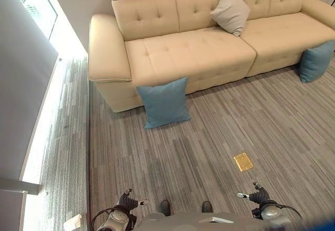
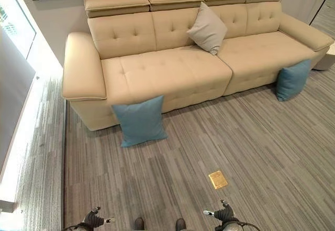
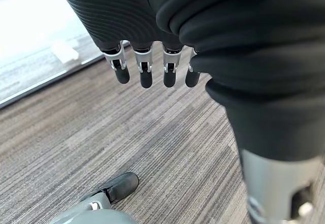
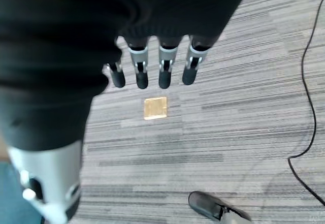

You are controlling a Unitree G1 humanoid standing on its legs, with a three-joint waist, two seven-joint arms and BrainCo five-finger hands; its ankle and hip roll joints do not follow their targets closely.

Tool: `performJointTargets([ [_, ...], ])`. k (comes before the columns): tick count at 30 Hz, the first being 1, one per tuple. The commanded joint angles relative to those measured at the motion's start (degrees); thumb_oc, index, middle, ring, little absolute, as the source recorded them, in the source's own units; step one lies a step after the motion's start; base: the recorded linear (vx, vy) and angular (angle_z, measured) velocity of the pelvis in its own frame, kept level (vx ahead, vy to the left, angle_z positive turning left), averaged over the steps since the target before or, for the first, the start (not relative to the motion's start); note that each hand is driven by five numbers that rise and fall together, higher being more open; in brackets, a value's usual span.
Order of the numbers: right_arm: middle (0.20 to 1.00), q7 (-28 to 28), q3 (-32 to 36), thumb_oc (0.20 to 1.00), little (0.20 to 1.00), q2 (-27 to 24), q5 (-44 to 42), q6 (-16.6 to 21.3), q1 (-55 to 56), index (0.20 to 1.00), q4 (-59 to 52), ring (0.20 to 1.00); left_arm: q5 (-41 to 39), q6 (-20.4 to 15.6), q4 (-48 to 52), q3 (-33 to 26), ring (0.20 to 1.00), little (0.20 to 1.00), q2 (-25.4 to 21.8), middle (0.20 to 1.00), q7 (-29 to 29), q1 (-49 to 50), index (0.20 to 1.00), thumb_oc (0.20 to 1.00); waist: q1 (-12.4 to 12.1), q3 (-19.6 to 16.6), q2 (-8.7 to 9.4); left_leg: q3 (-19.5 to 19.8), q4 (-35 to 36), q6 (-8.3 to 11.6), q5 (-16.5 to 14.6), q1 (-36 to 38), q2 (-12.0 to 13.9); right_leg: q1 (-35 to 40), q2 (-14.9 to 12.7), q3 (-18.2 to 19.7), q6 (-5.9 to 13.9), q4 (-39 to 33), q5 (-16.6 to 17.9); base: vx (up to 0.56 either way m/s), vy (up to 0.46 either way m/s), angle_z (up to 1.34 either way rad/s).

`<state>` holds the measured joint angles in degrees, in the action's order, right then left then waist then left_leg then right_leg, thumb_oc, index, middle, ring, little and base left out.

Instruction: Pick up all the scattered cushions and arrange them neatly on the sofa.

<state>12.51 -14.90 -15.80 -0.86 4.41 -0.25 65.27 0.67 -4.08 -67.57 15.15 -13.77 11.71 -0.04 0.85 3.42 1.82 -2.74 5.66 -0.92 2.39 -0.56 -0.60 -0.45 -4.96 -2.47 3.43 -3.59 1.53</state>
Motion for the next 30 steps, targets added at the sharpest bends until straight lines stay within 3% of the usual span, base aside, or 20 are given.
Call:
performJointTargets([
  [1, 1.000, 0.20, -0.51, 1.000, 1.000, -1.08, 1.49, -0.20, -3.88, 1.000, -0.38, 1.000, -0.14, -0.43, -1.98, -1.14, 1.000, 1.000, 0.26, 1.000, 1.16, -4.31, 1.000, 1.000, 0.02, 4.85, -1.53, -0.64, -1.50, -2.39, -6.23, 4.07, -2.15, -2.18, -1.68, -1.12, 5.03, 13.03, -3.17, 0.03, 0.081, 0.01],
  [4, 1.000, 0.14, -0.60, 1.000, 1.000, -1.26, 1.46, -0.15, -4.04, 1.000, -0.52, 1.000, -0.25, -0.68, -1.45, -1.04, 1.000, 1.000, -0.13, 1.000, 1.03, -4.68, 1.000, 1.000, 0.64, 5.81, -2.07, 0.52, -2.08, -2.72, -6.59, 4.49, -2.02, -5.43, -0.39, 1.15, 4.68, 18.20, -3.48, 0.07, 0.042, -0.08],
  [5, 1.000, 0.15, -0.65, 1.000, 1.000, -1.34, 1.35, -0.15, -4.01, 1.000, -0.61, 1.000, -0.30, -0.84, -1.27, -0.85, 1.000, 1.000, -0.17, 1.000, 1.07, -4.78, 1.000, 1.000, 1.01, 5.78, -2.13, 0.96, -1.93, -2.61, -6.65, 4.93, -2.07, -5.69, 0.65, 2.26, 4.27, 17.61, -4.36, 0.19, -0.062, 0.18],
  [6, 1.000, 0.14, -0.96, 1.000, 1.000, -1.80, 1.14, -0.04, -3.84, 1.000, -0.90, 1.000, -0.45, -1.04, -0.64, -0.57, 1.000, 1.000, -0.46, 1.000, 1.20, -5.43, 1.000, 1.000, 2.12, 5.79, -1.76, 2.46, -1.73, -2.28, -6.91, 5.81, -2.50, -6.18, 3.75, 5.67, 3.25, 13.01, -4.75, 0.21, -0.134, 0.36],
  [10, 1.000, -0.01, -1.19, 1.000, 1.000, -1.77, 0.72, -0.04, -3.32, 1.000, -0.41, 1.000, -1.14, -1.19, -0.78, -0.49, 1.000, 1.000, -0.10, 1.000, 1.25, -6.34, 1.000, 1.000, 2.58, 5.45, -0.72, 4.59, -3.41, -1.00, -8.20, 5.82, -2.13, -4.98, 5.63, 7.51, 1.40, 9.66, -5.04, 0.13, -0.204, 0.74],
  [12, 1.000, -0.16, -0.66, 1.000, 1.000, -1.62, -0.12, 0.58, -2.32, 1.000, -0.59, 1.000, -1.70, -1.26, -0.88, -0.33, 1.000, 1.000, 0.40, 1.000, 1.05, -6.29, 1.000, 1.000, 2.82, 5.53, 0.14, 4.17, -8.02, 0.92, -8.35, 4.60, -1.36, -2.91, 5.58, 6.01, 0.06, 8.52, -5.62, 0.12, -0.295, 0.57],
  [13, 1.000, -0.27, -0.26, 1.000, 1.000, -1.61, -0.97, 0.83, -1.84, 1.000, -0.39, 1.000, -2.26, -1.14, -0.67, -0.17, 1.000, 1.000, 0.69, 1.000, 0.94, -6.46, 1.000, 1.000, 2.99, 6.44, 0.92, 3.12, -15.02, 2.59, -7.17, 0.93, -1.11, -1.37, 5.12, 4.32, -0.59, 7.22, -5.75, 0.01, -0.262, 0.97],
  [16, 1.000, -0.40, 0.05, 1.000, 1.000, -1.47, -1.93, 1.03, -1.30, 1.000, -0.54, 1.000, -3.12, -1.10, -0.58, -0.38, 1.000, 1.000, 0.96, 1.000, 1.05, -6.28, 1.000, 1.000, 3.11, 7.30, 1.89, -0.15, -20.79, 2.99, -6.19, -2.58, 0.06, -0.23, 4.46, 3.17, -1.23, 6.59, -6.01, 0.04, -0.158, 0.71],
  [17, 1.000, -0.64, 0.13, 1.000, 1.000, -1.27, -2.77, 0.85, -0.49, 1.000, 0.15, 1.000, -3.64, -0.86, -0.62, -0.52, 1.000, 1.000, 1.21, 1.000, 0.78, -5.60, 1.000, 1.000, 2.66, 7.12, 2.52, -3.71, -19.93, 2.05, -6.57, -5.55, 0.86, 1.93, 3.86, 1.54, -1.48, 5.06, -6.83, 0.14, -0.116, 0.86],
  [21, 1.000, -0.66, 0.20, 1.000, 1.000, -1.14, -2.64, 0.54, 0.05, 1.000, 0.47, 1.000, -3.07, -0.62, -0.75, -0.60, 1.000, 1.000, 0.97, 1.000, 0.38, -4.80, 1.000, 1.000, 2.42, 6.18, 2.46, -7.53, -14.41, 1.79, -4.02, -8.57, 1.50, 4.01, 4.09, 0.75, -1.28, 3.78, -8.26, 0.20, -0.032, 0.62],
  [26, 1.000, -0.79, 0.36, 1.000, 1.000, -0.44, -2.11, 0.47, 0.35, 1.000, -0.02, 1.000, -2.94, -0.13, -1.44, -1.46, 1.000, 1.000, 1.09, 1.000, 0.24, -3.15, 1.000, 1.000, 2.15, 4.50, 1.71, -6.64, -10.47, 0.62, -4.20, -5.35, -0.25, 5.51, 4.18, 1.56, -0.30, 6.90, -9.58, 0.27, 0.106, -0.20],
  [27, 1.000, -1.01, 0.23, 1.000, 1.000, -0.52, -1.32, 0.27, -0.37, 1.000, -0.47, 1.000, -2.91, -0.15, -1.21, -1.48, 1.000, 1.000, 0.99, 1.000, 0.19, -3.07, 1.000, 1.000, 1.85, 3.93, 1.08, -6.96, -8.63, -0.69, -5.30, -2.76, -1.11, 4.05, 3.19, 2.05, 1.53, 12.50, -8.73, 0.35, 0.275, -0.54],
  [28, 1.000, -0.98, -0.17, 1.000, 1.000, -0.69, -0.47, -0.01, -1.19, 1.000, -1.12, 1.000, -2.65, -0.10, -0.55, -1.24, 1.000, 1.000, 0.28, 1.000, 0.27, -3.50, 1.000, 1.000, 2.04, 4.73, 0.18, -6.83, -7.36, -1.97, -5.84, -0.44, -1.25, -0.90, 2.17, 2.30, 3.80, 22.81, -5.06, 0.28, 0.239, -0.61],
  [30, 1.000, -0.97, -0.26, 1.000, 1.000, -0.80, -0.24, -0.02, -1.52, 1.000, -1.27, 1.000, -2.59, -0.12, -0.43, -1.23, 1.000, 1.000, 0.12, 1.000, 0.22, -3.77, 1.000, 1.000, 2.08, 4.91, -0.04, -6.98, -7.03, -2.34, -6.11, 0.14, -1.33, -2.04, 1.70, 1.92, 4.50, 25.07, -4.26, 0.13, 0.084, -0.40],
])
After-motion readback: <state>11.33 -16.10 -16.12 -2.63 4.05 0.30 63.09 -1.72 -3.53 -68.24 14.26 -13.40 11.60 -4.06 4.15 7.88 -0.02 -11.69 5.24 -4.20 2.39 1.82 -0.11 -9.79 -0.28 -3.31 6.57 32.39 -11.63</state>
